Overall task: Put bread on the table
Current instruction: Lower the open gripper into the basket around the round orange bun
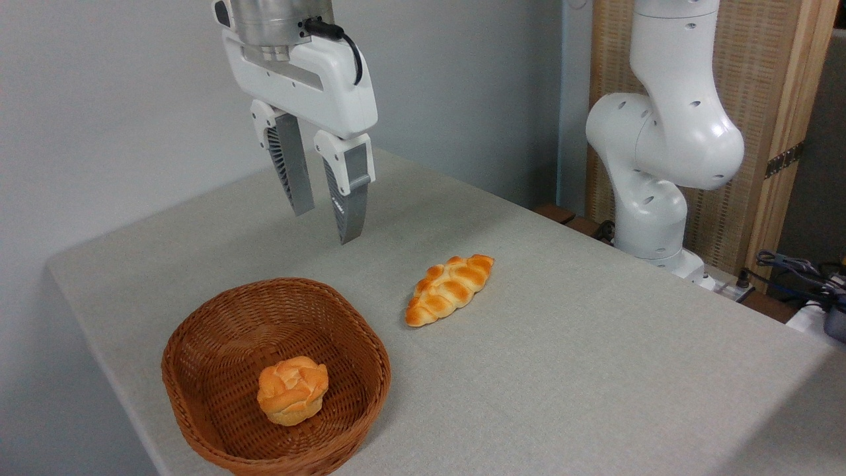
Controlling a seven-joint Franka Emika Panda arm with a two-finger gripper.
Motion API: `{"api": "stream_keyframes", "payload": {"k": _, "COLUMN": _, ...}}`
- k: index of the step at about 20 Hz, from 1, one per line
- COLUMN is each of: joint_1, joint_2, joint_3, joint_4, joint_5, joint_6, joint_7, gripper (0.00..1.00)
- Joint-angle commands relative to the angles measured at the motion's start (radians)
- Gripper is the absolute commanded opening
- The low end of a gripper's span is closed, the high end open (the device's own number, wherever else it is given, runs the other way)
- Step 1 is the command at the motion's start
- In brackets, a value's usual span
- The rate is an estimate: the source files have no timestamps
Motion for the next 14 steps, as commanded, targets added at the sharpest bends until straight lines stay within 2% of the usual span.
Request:
{"api": "stream_keyframes", "payload": {"k": 1, "joint_1": 0.003, "joint_2": -0.056, "joint_3": 0.002, "joint_4": -0.095, "joint_5": -0.005, "joint_6": 0.104, "joint_7": -0.003, "gripper": 1.0}}
{"api": "stream_keyframes", "payload": {"k": 6, "joint_1": 0.001, "joint_2": -0.105, "joint_3": -0.003, "joint_4": -0.228, "joint_5": -0.005, "joint_6": 0.266, "joint_7": -0.001, "gripper": 1.0}}
{"api": "stream_keyframes", "payload": {"k": 10, "joint_1": 0.001, "joint_2": -0.094, "joint_3": -0.003, "joint_4": -0.349, "joint_5": 0.007, "joint_6": 0.501, "joint_7": -0.001, "gripper": 1.0}}
{"api": "stream_keyframes", "payload": {"k": 12, "joint_1": 0.001, "joint_2": -0.087, "joint_3": -0.003, "joint_4": -0.391, "joint_5": 0.01, "joint_6": 0.579, "joint_7": 0.008, "gripper": 1.0}}
{"api": "stream_keyframes", "payload": {"k": 14, "joint_1": 0.001, "joint_2": -0.071, "joint_3": -0.001, "joint_4": -0.42, "joint_5": 0.009, "joint_6": 0.627, "joint_7": 0.068, "gripper": 1.0}}
